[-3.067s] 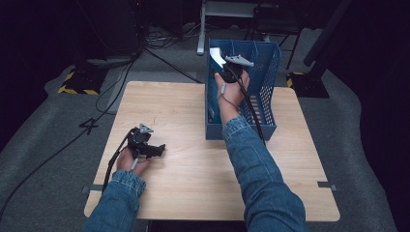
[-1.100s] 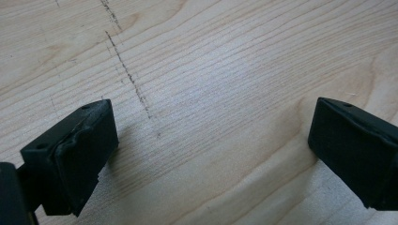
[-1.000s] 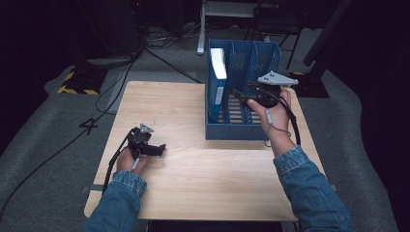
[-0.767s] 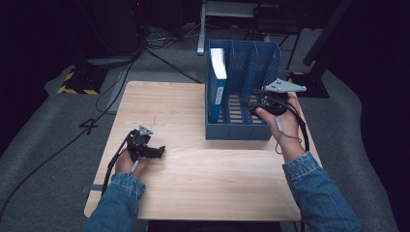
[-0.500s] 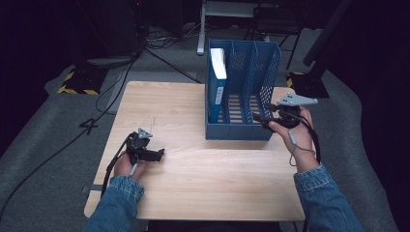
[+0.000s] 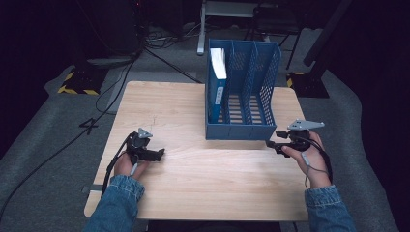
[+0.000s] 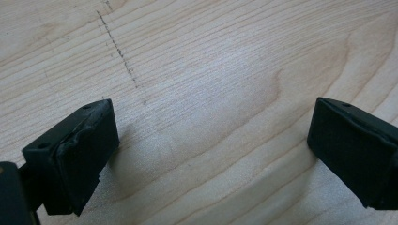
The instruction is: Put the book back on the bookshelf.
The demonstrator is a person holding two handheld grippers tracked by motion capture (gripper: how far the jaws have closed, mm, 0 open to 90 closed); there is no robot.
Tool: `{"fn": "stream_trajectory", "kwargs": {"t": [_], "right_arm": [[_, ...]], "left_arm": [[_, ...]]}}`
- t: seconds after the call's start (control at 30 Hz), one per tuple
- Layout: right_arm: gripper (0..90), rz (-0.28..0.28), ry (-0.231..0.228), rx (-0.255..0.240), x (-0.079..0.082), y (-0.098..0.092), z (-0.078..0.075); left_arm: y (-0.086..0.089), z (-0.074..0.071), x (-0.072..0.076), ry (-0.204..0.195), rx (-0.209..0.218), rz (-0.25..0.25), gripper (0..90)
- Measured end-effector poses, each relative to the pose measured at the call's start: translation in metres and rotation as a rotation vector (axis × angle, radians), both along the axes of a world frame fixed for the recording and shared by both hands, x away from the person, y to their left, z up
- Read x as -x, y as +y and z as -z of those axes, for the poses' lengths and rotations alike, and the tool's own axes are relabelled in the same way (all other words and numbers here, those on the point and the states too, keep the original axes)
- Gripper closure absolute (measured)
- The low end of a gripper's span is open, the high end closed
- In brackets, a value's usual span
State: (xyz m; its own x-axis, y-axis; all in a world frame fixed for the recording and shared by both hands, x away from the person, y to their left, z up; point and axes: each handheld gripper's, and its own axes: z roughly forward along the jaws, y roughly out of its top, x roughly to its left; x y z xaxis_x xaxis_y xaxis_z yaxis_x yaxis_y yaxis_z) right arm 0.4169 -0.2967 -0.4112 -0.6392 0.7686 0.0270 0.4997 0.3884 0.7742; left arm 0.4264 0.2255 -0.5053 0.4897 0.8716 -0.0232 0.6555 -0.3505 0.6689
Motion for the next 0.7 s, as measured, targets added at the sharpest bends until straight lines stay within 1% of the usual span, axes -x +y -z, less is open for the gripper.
{"fn": "stream_trajectory", "kwargs": {"t": [0.03, 0.07, 0.17, 0.2, 0.23, 0.3, 0.33, 0.4, 0.43, 0.47, 0.53, 0.57, 0.63, 0.67, 0.7], "right_arm": [[36.3, 0.0, 0.0, 0.0, 0.0, 0.0, 0.0], [36.2, 0.0, 0.012, 0.006, 0.0, -0.002, 0.004], [35.8, 0.008, 0.058, 0.032, -0.001, -0.007, 0.018], [35.7, 0.013, 0.08, 0.038, -0.002, -0.01, 0.027], [35.7, 0.013, 0.08, 0.038, -0.002, -0.01, 0.027], [35.4, 0.021, 0.098, 0.05, -0.003, -0.012, 0.035], [35.4, 0.025, 0.109, 0.066, -0.004, -0.013, 0.044], [35.3, 0.029, 0.105, 0.066, -0.003, -0.013, 0.046], [34.2, 0.026, 0.1, 0.071, -0.003, -0.013, 0.05], [33.0, 0.026, 0.105, 0.07, -0.003, -0.012, 0.055], [32.9, 0.031, 0.106, 0.086, -0.004, -0.012, 0.062], [32.9, 0.037, 0.101, 0.105, -0.005, -0.013, 0.066], [33.6, 0.059, 0.064, 0.145, -0.007, -0.015, 0.075], [33.7, 0.063, 0.073, 0.144, -0.008, -0.016, 0.08], [31.9, 0.071, 0.083, 0.108, -0.009, -0.018, 0.083]], "left_arm": [[0.0, 0.0, 0.0, 0.0, 0.0, 0.0, 2.7], [0.0, 0.0, 0.0, 0.0, 0.0, 0.0, 2.7], [0.0, 0.0, 0.0, 0.001, 0.0, 0.0, 2.7], [0.0, 0.0, 0.0, 0.0, 0.001, -0.001, 2.7], [0.0, 0.0, 0.0, 0.001, 0.0, 0.0, 2.7], [0.0, 0.0, 0.0, 0.001, 0.0, -0.001, 2.7], [0.0, 0.0, 0.0, 0.001, 0.0, -0.001, 2.7], [0.0, 0.0, 0.0, 0.001, 0.0, 0.0, 2.6], [0.0, 0.0, 0.0, 0.003, 0.002, 0.0, 2.6], [0.0, 0.0, 0.0, 0.003, 0.002, -0.001, 2.6], [-0.001, 0.0, 0.0, 0.002, 0.005, -0.001, 2.6], [-0.001, 0.0, 0.0, 0.002, 0.004, -0.001, 2.6], [-0.001, 0.0, -0.001, 0.002, 0.004, -0.001, 2.6], [-0.001, 0.0, -0.001, 0.002, 0.004, -0.001, 2.6], [-0.001, 0.0, 0.0, 0.002, 0.004, -0.002, 2.6]]}}
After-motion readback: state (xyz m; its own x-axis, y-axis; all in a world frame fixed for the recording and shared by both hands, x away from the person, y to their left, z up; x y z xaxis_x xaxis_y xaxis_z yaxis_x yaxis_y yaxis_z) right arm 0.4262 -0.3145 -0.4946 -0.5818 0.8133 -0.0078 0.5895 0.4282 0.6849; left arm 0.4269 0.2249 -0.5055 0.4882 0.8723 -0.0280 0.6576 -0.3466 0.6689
